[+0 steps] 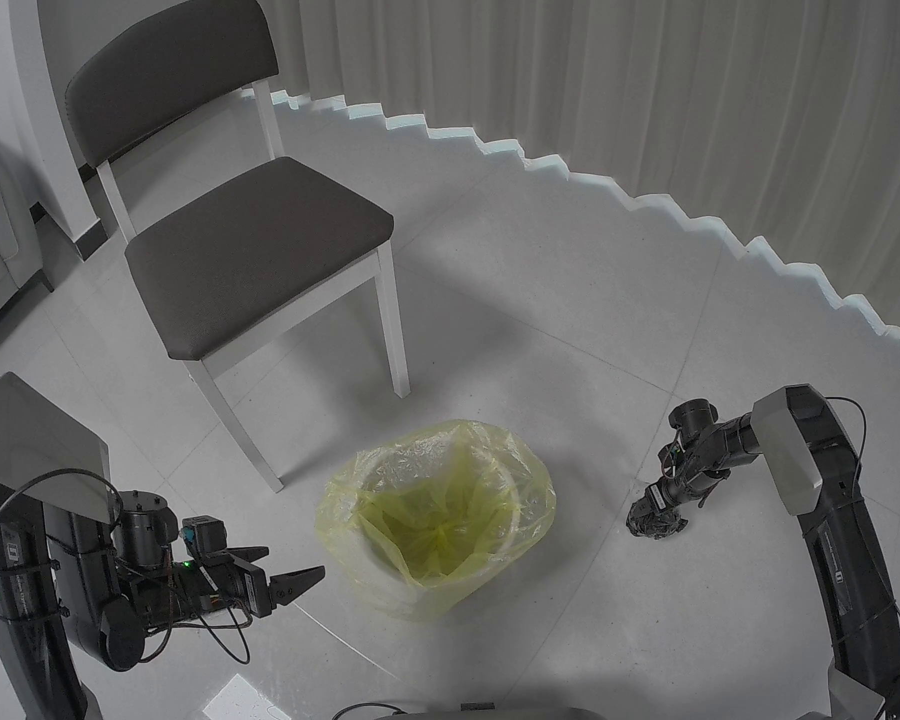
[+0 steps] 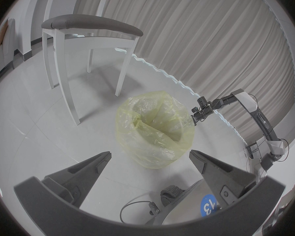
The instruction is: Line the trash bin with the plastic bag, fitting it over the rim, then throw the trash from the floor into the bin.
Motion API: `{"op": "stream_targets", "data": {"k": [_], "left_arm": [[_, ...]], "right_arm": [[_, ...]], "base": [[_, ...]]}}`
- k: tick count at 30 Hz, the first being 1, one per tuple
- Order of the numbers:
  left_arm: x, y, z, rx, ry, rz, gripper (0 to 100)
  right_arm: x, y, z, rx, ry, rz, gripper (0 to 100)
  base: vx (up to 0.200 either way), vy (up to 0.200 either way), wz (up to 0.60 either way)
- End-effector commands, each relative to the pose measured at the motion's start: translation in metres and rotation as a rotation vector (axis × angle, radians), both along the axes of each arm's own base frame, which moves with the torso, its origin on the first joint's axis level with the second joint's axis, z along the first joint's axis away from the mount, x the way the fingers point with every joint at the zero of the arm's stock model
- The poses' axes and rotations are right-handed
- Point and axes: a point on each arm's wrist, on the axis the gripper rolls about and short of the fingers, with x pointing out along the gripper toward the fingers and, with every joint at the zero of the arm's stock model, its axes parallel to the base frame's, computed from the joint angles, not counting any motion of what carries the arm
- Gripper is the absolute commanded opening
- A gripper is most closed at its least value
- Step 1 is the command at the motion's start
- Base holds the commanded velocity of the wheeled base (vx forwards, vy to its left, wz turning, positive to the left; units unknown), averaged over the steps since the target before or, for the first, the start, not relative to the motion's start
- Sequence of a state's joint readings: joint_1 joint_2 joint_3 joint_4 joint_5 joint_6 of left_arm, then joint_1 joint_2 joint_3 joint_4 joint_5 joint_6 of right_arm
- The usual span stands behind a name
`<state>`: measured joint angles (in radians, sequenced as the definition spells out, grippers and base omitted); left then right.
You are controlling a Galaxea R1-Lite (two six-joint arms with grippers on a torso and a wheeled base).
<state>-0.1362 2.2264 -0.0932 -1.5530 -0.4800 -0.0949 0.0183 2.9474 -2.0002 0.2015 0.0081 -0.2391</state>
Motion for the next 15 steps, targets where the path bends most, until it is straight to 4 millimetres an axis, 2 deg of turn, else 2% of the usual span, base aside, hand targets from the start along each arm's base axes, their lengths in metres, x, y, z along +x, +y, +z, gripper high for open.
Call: {"op": "stream_targets", "data": {"k": [1, 4, 5, 9, 15], "left_arm": [[0.001, 0.000, 0.002, -0.002, -0.019, 0.001, 100], [0.001, 0.000, 0.002, -0.002, -0.019, 0.001, 100], [0.001, 0.000, 0.002, -0.003, -0.020, 0.000, 100], [0.001, 0.000, 0.003, -0.003, -0.023, 0.000, 100], [0.000, 0.000, 0.002, -0.002, -0.017, 0.001, 100]], "right_arm": [[0.003, 0.000, 0.006, 0.001, -0.024, 0.002, 100], [0.006, -0.001, 0.007, -0.003, -0.061, 0.010, 100], [0.010, 0.000, 0.009, 0.000, -0.101, 0.015, 0], [0.011, 0.000, 0.010, -0.001, -0.122, 0.016, 0], [0.008, 0.000, 0.027, 0.001, -0.117, 0.017, 0]], "base": [[0.000, 0.000, 0.00], [0.000, 0.000, 0.00], [0.000, 0.000, 0.00], [0.000, 0.000, 0.00], [0.000, 0.000, 0.00]]}}
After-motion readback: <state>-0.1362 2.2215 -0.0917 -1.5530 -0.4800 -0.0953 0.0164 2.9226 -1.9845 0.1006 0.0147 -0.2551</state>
